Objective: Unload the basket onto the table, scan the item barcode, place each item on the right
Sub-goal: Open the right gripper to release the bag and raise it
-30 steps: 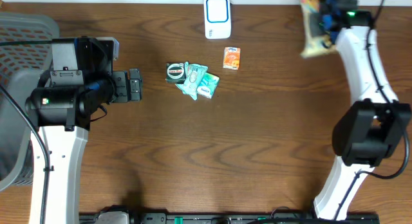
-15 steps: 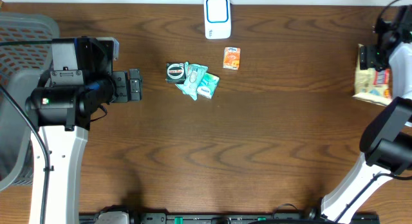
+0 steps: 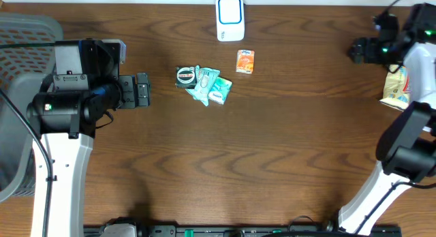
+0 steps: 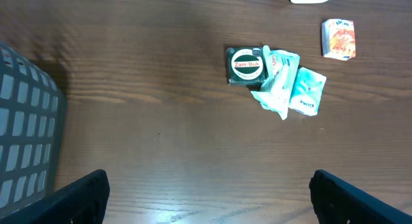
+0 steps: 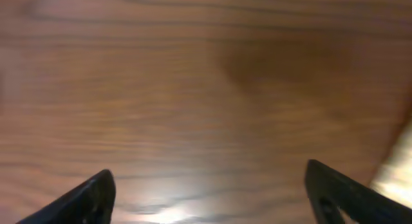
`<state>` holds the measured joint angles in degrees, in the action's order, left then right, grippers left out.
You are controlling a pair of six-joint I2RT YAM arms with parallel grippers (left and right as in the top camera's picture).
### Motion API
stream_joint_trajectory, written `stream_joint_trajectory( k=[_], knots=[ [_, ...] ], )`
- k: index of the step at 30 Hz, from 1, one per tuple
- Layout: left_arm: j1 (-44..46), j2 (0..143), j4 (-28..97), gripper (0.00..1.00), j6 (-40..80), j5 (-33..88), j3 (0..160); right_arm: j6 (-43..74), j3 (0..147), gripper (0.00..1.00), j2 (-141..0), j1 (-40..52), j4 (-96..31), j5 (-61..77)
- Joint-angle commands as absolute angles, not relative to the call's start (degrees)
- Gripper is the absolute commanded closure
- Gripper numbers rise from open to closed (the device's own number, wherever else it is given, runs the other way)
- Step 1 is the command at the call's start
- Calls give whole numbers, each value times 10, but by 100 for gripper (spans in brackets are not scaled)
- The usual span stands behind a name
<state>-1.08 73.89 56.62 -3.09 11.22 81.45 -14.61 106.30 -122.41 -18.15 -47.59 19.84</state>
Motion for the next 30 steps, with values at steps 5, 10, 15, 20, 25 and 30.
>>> stream_joint_trajectory(
  k=[5, 10, 15, 20, 25, 30],
  knots=[
    [-14, 741, 568, 2, -38, 109, 819, -146, 1055, 59, -1224, -132, -475, 44],
    [-14, 741, 568, 2, -38, 109, 819, -146, 1034, 53, -1231, -139, -473, 3],
    [-14, 741, 568, 2, -38, 109, 819, -146, 962, 50, -1232, -161, -425, 3],
    [-14, 741, 568, 2, -38, 109, 819, -132, 901, 53, -1232, -195, -367, -9],
    [-14, 741, 568, 2, -38, 109, 819, -96, 891, 57, -1231, -238, -356, -57],
    [-14, 741, 568, 2, -38, 109, 819, -97, 892, 54, -1231, -262, -366, -57]
  ],
)
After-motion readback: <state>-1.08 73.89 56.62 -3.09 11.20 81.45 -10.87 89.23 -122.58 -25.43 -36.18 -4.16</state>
